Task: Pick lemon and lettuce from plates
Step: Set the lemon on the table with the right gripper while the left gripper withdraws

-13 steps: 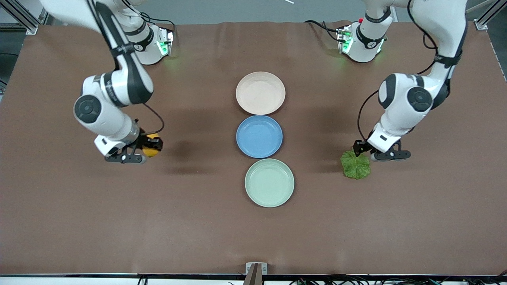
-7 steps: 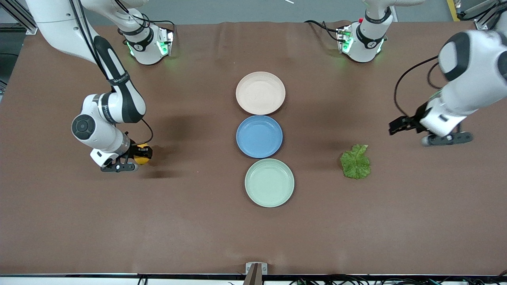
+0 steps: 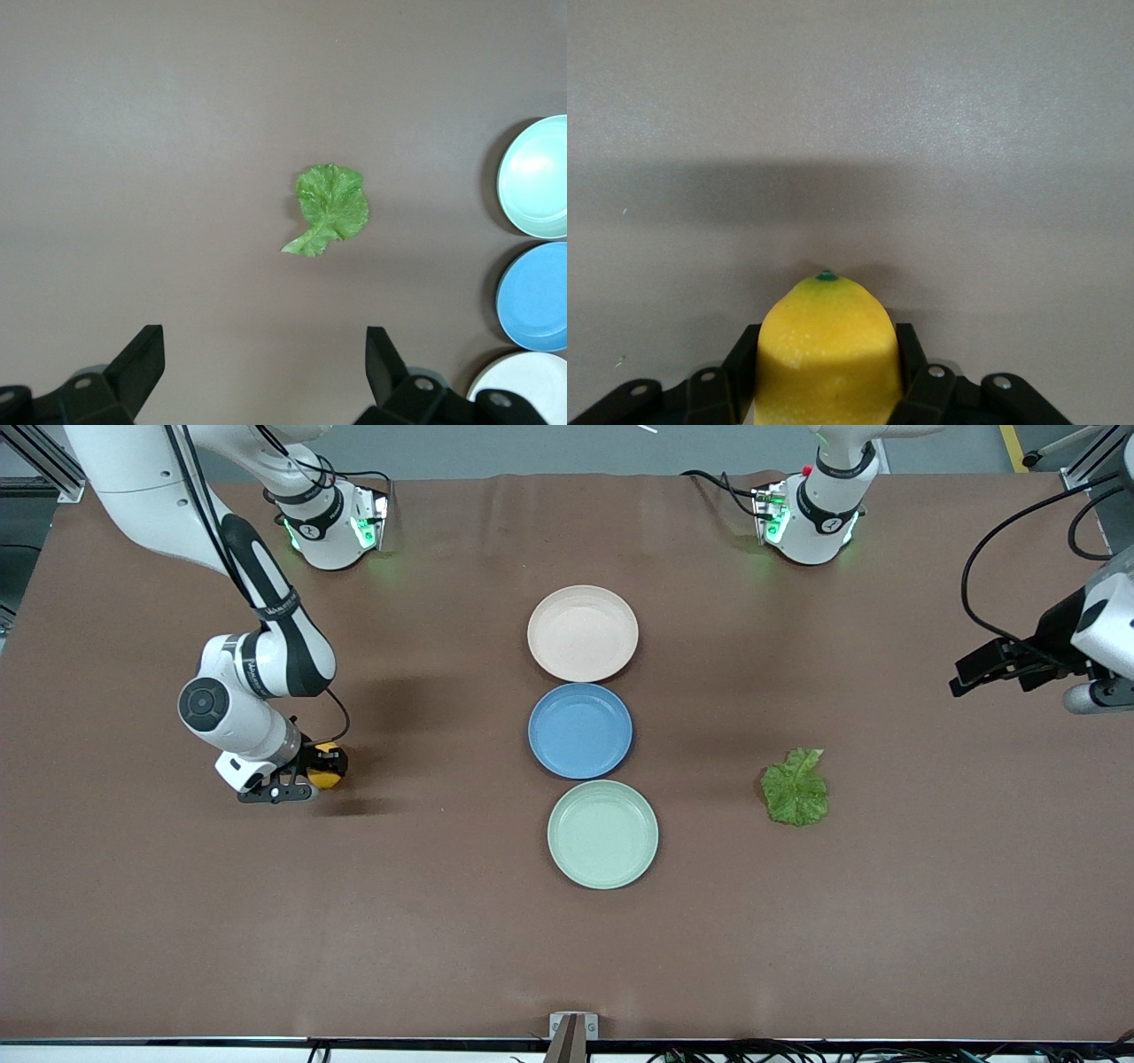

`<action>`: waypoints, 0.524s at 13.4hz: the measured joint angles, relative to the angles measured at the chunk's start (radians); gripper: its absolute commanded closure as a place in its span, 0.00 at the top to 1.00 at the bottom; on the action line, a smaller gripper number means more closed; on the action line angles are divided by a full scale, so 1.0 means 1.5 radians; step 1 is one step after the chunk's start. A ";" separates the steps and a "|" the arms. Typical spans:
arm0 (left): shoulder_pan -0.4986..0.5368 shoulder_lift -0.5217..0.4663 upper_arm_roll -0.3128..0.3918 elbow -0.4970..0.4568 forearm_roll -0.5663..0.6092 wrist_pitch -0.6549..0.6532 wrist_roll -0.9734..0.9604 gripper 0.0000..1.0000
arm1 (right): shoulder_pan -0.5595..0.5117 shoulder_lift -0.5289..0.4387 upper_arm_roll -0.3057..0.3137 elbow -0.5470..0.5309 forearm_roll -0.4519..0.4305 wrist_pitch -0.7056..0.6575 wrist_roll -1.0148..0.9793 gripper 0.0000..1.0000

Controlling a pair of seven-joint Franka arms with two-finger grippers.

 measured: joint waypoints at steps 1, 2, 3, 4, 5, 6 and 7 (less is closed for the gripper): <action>0.005 0.000 0.000 0.016 0.000 -0.011 0.010 1.00 | 0.000 0.000 0.000 0.001 0.000 0.000 -0.001 1.00; 0.011 0.000 0.000 0.030 0.000 -0.018 0.020 1.00 | 0.000 0.000 0.000 0.003 0.000 0.000 -0.002 1.00; 0.016 0.000 0.000 0.042 0.000 -0.023 0.028 1.00 | 0.000 0.000 0.000 0.011 0.000 -0.005 -0.002 1.00; 0.019 0.000 0.000 0.050 0.000 -0.025 0.032 1.00 | -0.001 -0.001 0.000 0.027 0.000 -0.026 -0.003 1.00; 0.020 0.000 -0.001 0.054 0.000 -0.027 0.033 1.00 | -0.002 -0.003 0.000 0.054 0.000 -0.067 -0.003 1.00; 0.019 0.000 -0.002 0.055 0.000 -0.027 0.033 1.00 | -0.005 -0.006 0.000 0.090 0.000 -0.124 -0.003 1.00; 0.017 0.001 -0.003 0.058 0.000 -0.027 0.033 1.00 | -0.011 -0.010 0.000 0.133 0.000 -0.190 -0.004 1.00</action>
